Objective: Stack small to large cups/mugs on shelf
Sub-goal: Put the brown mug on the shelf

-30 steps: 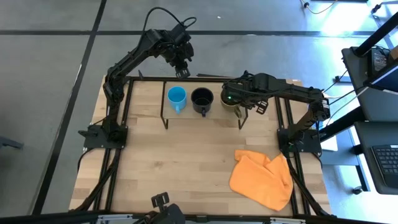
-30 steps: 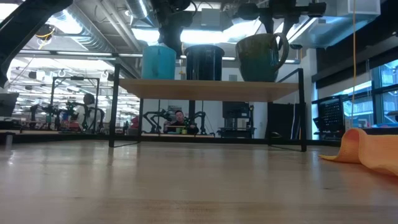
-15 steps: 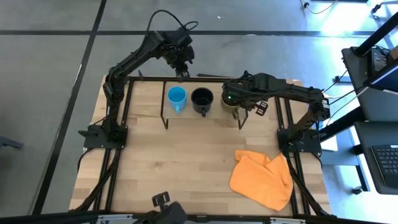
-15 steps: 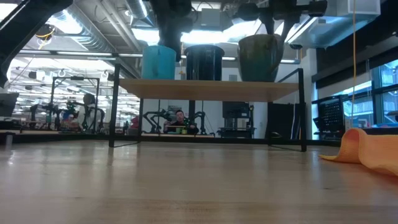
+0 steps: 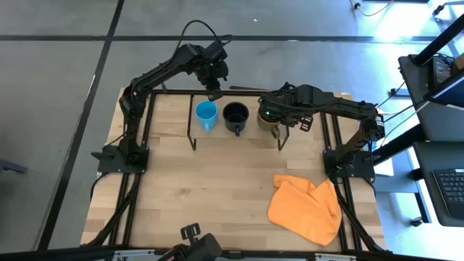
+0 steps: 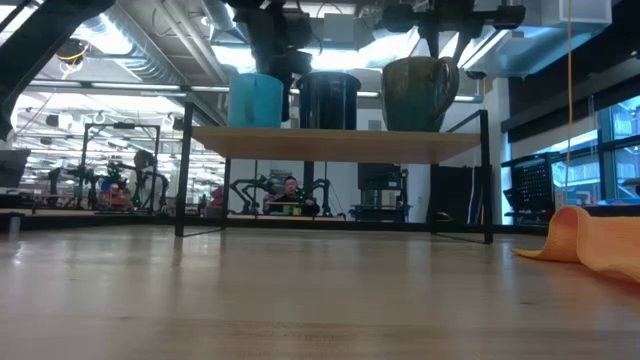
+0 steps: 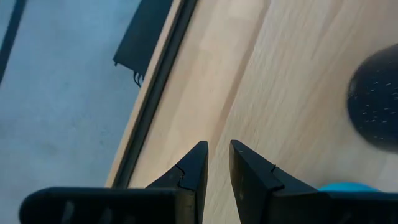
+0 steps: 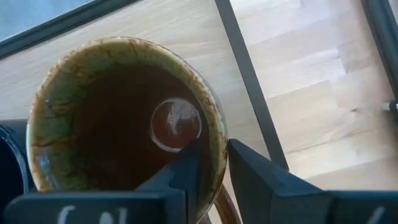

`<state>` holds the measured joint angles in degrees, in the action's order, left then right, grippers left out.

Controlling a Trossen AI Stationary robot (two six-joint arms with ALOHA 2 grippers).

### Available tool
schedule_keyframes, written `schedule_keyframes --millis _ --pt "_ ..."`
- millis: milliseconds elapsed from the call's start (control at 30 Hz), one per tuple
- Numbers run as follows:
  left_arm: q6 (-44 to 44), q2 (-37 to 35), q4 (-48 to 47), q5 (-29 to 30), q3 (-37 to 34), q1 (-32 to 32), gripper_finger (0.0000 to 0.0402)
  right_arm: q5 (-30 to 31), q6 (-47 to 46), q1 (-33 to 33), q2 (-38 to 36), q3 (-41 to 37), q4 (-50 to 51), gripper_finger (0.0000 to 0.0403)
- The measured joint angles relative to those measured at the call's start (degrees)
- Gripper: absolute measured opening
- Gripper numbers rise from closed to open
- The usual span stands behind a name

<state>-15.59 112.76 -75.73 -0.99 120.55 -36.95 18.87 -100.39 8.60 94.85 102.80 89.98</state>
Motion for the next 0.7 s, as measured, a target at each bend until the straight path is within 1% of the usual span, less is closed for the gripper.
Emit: schedule_keyframes --millis 100,167,367,433,600,700 --pt "-0.01 -0.54 1.85 -0.02 0.42 0.25 0.0061 -0.26 0.7 0.51 0.0 0.0 -0.01 0.0084" --pt "-0.03 -0.43 1.32 -0.04 1.37 0.33 0.0061 -0.61 1.52 0.64 0.0 0.02 -0.05 0.0084" --pt "-0.03 -0.43 2.84 -0.07 2.25 1.41 0.0061 -4.45 2.03 0.43 0.0 0.07 -0.42 0.0084" --pt "-0.05 -0.43 3.02 -0.1 2.25 1.7 0.0061 -4.57 2.25 -0.13 -0.02 0.44 -0.32 0.0084" --pt "-0.05 -0.43 3.73 -0.15 2.25 2.34 0.0061 0.78 3.29 -1.31 -0.24 3.55 -0.04 0.0084" --pt "-0.05 -0.43 4.35 -0.2 2.25 2.54 0.0061 2.78 3.49 -1.35 -0.24 4.98 -0.09 0.0084"
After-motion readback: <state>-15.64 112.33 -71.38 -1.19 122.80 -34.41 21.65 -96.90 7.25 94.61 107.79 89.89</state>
